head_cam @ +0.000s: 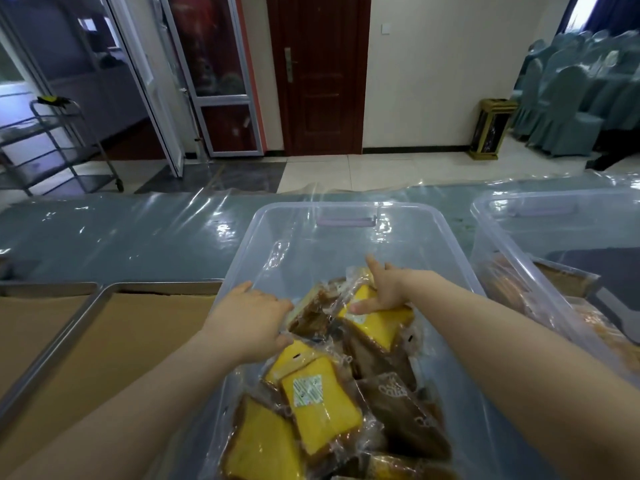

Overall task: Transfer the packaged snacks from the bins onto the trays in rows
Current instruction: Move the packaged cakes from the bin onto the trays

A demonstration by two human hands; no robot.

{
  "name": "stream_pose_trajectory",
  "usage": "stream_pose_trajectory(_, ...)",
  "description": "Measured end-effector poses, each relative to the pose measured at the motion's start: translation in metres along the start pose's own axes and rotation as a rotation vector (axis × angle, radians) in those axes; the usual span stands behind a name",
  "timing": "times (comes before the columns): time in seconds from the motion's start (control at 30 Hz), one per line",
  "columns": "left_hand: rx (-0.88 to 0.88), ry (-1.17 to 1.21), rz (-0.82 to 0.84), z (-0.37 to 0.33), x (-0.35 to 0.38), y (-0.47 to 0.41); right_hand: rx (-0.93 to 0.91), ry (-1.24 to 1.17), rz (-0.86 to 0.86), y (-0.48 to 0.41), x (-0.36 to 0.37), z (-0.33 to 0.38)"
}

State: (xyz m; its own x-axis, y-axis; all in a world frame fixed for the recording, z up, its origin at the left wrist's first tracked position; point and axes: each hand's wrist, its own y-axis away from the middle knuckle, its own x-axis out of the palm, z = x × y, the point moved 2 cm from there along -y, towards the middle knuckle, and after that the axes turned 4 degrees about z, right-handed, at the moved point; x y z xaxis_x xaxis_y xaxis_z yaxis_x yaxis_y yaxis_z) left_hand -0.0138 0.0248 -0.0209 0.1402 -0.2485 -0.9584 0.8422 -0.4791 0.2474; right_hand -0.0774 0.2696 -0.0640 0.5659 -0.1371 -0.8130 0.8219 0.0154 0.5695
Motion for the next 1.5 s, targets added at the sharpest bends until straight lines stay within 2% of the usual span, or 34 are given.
stream_pose_trajectory(0.07,-0.02,0.348,0.153,-0.016,0.001,-0.012,-0.031,0.047,0.01,-0.001,0.004,0.005)
stream_pose_trajectory(0.1,0.009,0.434,0.254,-0.029,0.004,-0.018,-0.048,0.061,-0.009,-0.001,0.005,0.008)
stream_pose_trajectory(0.17,0.058,0.335,0.41,-0.051,0.019,-0.027,-0.062,0.082,-0.055,0.0,0.007,0.01)
stream_pose_trajectory(0.23,0.042,0.214,0.499,-0.056,0.038,-0.031,-0.049,0.155,-0.089,0.003,0.009,0.01)
stream_pose_trajectory(0.37,-0.021,0.135,0.536,-0.046,0.058,-0.031,-0.039,0.17,-0.096,0.007,0.004,0.009)
stream_pose_trajectory(0.47,-0.005,0.051,0.443,-0.047,0.059,-0.034,-0.025,0.099,-0.084,0.002,0.002,0.006)
stream_pose_trajectory(0.57,-0.031,0.087,0.349,-0.046,0.052,-0.037,0.008,0.012,-0.003,0.0,0.001,0.006)
stream_pose_trajectory(0.63,-0.053,0.104,0.288,-0.042,0.046,-0.038,0.022,0.059,-0.015,0.003,-0.003,0.007)
stream_pose_trajectory(0.73,-0.065,0.073,0.145,-0.04,0.035,-0.039,0.007,0.213,-0.179,0.012,-0.011,0.01)
stream_pose_trajectory(0.87,-0.1,0.01,-0.13,-0.043,0.018,-0.038,-0.076,0.15,-0.341,0.021,-0.016,0.017)
stream_pose_trajectory(0.97,-0.138,-0.01,-0.318,-0.039,0.007,-0.036,-0.126,0.037,-0.405,0.028,-0.021,0.017)
stream_pose_trajectory(1.2,-0.128,0.103,-0.589,-0.021,-0.027,-0.016,-0.201,-0.283,-0.63,0.069,-0.039,0.021)
stream_pose_trajectory(1.4,-0.154,0.184,-0.946,0.011,-0.073,0.037,-0.312,-0.489,-0.839,0.127,-0.049,0.062)
stream_pose_trajectory(1.5,-0.188,0.261,-1.042,0.046,-0.072,0.075,-0.4,-0.671,-0.835,0.158,-0.051,0.098)
